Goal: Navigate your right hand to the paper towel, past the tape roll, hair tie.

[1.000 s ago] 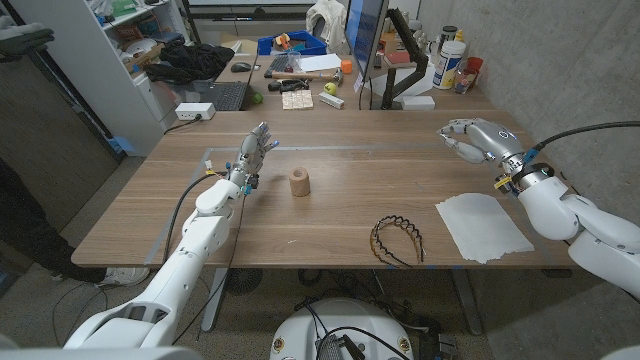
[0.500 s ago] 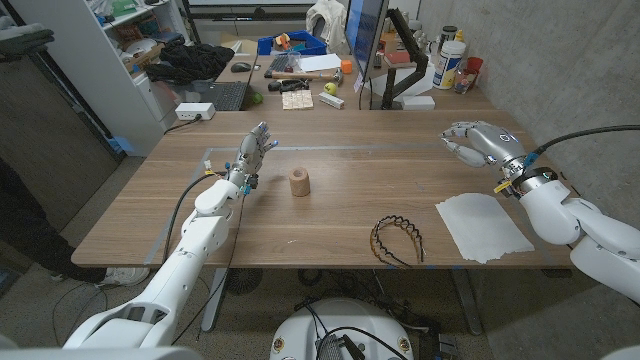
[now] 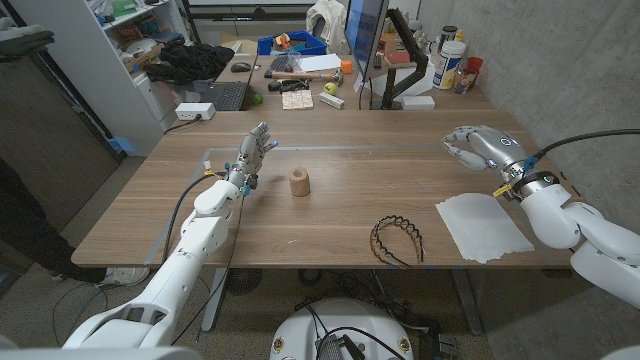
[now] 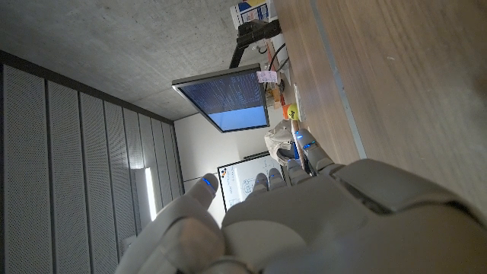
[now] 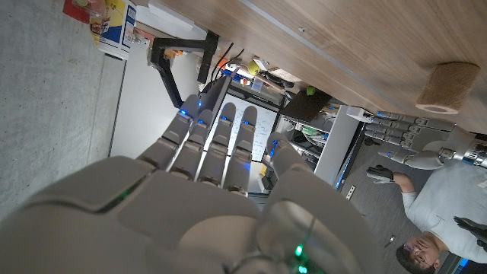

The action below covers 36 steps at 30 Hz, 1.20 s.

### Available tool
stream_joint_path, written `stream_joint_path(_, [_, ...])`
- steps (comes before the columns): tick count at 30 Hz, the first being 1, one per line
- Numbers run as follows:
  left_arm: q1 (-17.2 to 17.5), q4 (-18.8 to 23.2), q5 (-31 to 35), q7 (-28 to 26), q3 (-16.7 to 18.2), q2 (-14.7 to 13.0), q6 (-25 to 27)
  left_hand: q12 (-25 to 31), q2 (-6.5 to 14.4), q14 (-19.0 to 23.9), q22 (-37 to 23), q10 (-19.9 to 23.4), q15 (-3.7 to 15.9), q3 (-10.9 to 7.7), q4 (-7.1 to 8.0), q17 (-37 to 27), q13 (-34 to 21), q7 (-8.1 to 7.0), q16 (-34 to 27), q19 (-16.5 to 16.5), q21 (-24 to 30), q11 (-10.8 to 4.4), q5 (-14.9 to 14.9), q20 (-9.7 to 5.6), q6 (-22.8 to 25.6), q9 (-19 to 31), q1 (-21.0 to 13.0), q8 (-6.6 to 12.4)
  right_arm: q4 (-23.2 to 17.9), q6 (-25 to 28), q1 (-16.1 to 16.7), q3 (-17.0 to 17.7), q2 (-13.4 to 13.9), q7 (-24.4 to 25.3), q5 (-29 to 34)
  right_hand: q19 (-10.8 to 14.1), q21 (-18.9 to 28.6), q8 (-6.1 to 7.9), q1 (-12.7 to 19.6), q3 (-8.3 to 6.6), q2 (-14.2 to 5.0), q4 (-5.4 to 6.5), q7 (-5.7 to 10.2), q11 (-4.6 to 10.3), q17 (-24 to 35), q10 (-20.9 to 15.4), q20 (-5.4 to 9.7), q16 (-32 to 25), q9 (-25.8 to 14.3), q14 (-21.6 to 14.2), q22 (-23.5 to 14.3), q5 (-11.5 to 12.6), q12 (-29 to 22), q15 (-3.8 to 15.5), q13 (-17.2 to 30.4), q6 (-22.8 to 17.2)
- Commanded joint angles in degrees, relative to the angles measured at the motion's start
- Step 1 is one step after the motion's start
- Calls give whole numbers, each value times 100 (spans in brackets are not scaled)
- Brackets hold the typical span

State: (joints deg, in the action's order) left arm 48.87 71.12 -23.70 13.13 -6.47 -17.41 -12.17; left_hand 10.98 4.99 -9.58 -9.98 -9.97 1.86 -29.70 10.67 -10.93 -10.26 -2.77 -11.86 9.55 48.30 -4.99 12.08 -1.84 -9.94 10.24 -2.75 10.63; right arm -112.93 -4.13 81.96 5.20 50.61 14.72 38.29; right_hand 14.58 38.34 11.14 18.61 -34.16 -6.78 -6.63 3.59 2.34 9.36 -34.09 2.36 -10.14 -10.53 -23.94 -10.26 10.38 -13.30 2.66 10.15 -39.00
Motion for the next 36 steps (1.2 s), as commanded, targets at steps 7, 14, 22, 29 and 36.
stream_joint_path(7, [-18,-11,-22,73,-8,-15,64,27,510,-1534,-33,-904,286,-25,-4,-20,-12,-22,-14,1645,-8,-41,42,-560,-849,23,50,37,-57,324,103,-22,-74,-50,280,34,-3,10,6,-40,-135,56,12,39,43,-83,380,-23,-14,-71,-22,20,30,487,11,-106])
stream_joint_path(14, [-31,-41,-20,94,-9,-13,68,26,509,-1525,-33,-899,290,-28,-6,-19,-11,-14,-15,1632,-15,-48,43,-556,-843,23,49,36,-57,442,177,-17,-77,-94,294,42,-4,3,8,-50,-130,51,21,48,35,-79,387,-19,-15,-74,-23,16,40,496,11,-102])
stream_joint_path(22, [-37,-48,-21,102,-3,-9,72,26,508,-1519,-33,-895,280,-29,-8,-19,-11,-15,-14,1619,-21,-53,44,-552,-839,23,48,35,-88,482,293,41,-92,-113,235,50,-8,-11,15,-67,-119,37,26,48,25,-62,391,-10,-16,-73,-24,14,60,496,11,-83])
stream_joint_path(29, [-43,-71,-18,113,0,-6,68,25,508,-1521,-33,-893,279,-31,-7,-19,-11,-13,-12,1614,-28,-49,45,-552,-841,23,48,33,-134,526,396,109,-113,-129,239,52,-11,-17,26,-80,-109,21,24,42,19,-59,395,-5,-16,-75,-24,13,69,500,12,-79])
stream_joint_path(36, [-61,-115,-21,146,-8,8,47,25,508,-1520,-33,-890,281,-32,-7,-19,-11,-19,-10,1613,-37,-51,45,-552,-842,23,48,31,-142,477,491,187,-118,-195,178,52,-20,-35,47,-90,-60,-26,36,34,10,-46,399,3,-16,-73,-23,9,86,494,12,-40])
